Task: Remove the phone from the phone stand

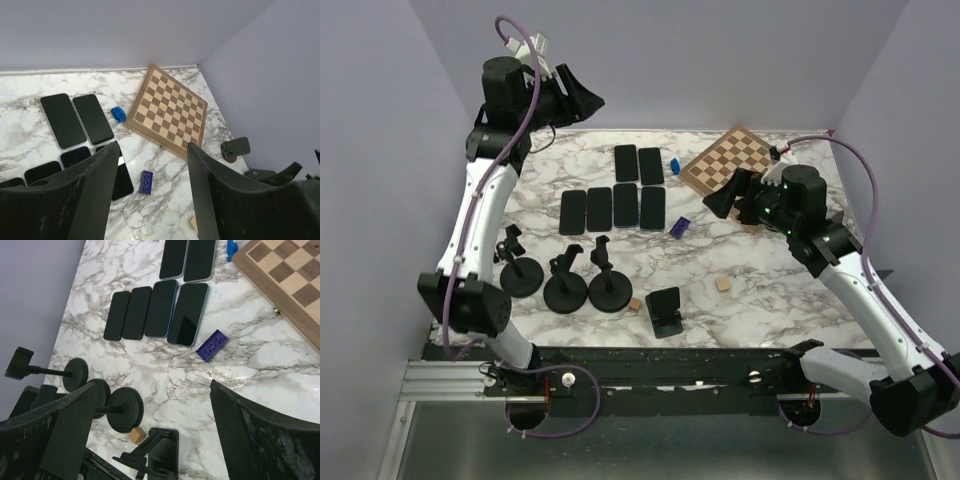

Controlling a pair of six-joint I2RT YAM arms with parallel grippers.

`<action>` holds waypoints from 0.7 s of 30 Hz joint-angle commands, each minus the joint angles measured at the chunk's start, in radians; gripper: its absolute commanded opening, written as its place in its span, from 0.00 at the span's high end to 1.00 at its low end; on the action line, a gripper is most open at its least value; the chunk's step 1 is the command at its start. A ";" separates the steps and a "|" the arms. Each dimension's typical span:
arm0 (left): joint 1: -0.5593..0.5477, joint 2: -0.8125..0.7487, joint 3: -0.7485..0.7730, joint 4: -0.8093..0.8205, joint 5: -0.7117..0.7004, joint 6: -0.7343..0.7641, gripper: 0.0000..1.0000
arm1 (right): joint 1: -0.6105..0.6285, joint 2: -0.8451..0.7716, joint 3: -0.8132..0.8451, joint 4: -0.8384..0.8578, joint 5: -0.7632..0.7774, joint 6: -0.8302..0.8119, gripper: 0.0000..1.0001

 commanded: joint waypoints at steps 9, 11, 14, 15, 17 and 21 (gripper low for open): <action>-0.138 -0.783 -0.807 0.256 -0.065 0.160 0.29 | -0.001 -0.338 -0.083 -0.116 0.281 -0.004 0.00; -0.143 -0.907 -0.897 0.263 -0.079 0.198 0.27 | 0.000 -0.396 -0.086 -0.125 0.308 -0.018 0.00; -0.145 -1.086 -0.983 0.240 -0.123 0.275 0.22 | 0.000 -0.470 -0.080 -0.143 0.352 -0.043 0.00; -0.145 -1.151 -1.009 0.226 -0.148 0.294 0.20 | 0.000 -0.490 -0.075 -0.147 0.364 -0.053 0.00; -0.145 -1.258 -1.053 0.209 -0.197 0.333 0.17 | 0.000 -0.526 -0.071 -0.152 0.394 -0.065 0.00; -0.145 -1.419 -1.126 0.193 -0.279 0.357 0.14 | 0.000 -0.589 -0.088 -0.143 0.415 -0.090 0.00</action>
